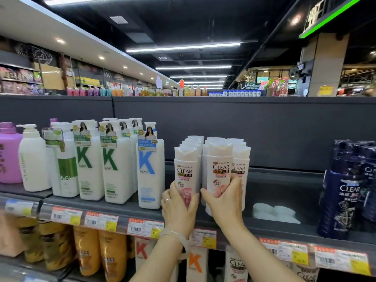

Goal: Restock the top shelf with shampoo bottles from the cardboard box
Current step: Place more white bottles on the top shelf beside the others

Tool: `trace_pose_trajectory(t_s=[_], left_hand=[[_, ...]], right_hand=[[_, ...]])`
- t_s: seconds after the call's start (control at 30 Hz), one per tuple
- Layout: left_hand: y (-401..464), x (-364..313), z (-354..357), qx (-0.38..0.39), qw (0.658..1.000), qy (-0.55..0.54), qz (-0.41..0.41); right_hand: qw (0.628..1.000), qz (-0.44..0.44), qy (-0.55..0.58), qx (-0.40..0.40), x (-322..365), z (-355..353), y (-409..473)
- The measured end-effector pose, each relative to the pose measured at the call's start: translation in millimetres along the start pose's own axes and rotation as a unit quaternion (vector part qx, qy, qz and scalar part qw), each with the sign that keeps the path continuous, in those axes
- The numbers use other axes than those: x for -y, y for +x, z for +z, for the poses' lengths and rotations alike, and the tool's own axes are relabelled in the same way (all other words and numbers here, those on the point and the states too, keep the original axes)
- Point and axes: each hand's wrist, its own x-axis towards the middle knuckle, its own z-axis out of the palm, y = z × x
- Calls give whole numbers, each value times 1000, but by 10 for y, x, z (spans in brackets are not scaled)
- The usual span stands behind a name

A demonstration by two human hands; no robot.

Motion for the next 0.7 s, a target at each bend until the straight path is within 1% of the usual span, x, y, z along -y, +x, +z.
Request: trace_pose_trajectory(t_s=[0.17,0.33,0.47,0.57,0.7], left_hand=[[-38,98,-38,8,1000,-24,18],[-40,116,-44,21,998,-19,55],[-54,140,-35,15,998,-11,58],[-62,149,-43,26,998,-8,56],[-67,160,-59,35,998,-7,55]], right_hand=[[1000,-3,-18,-13,-46,130,27],[999,17,-37,-16,-156,203,-27],[998,16,-55,12,-152,169,-71],[997,24,-71,36,-140,132,-113],[995,28,-79,48,-97,103,-142]])
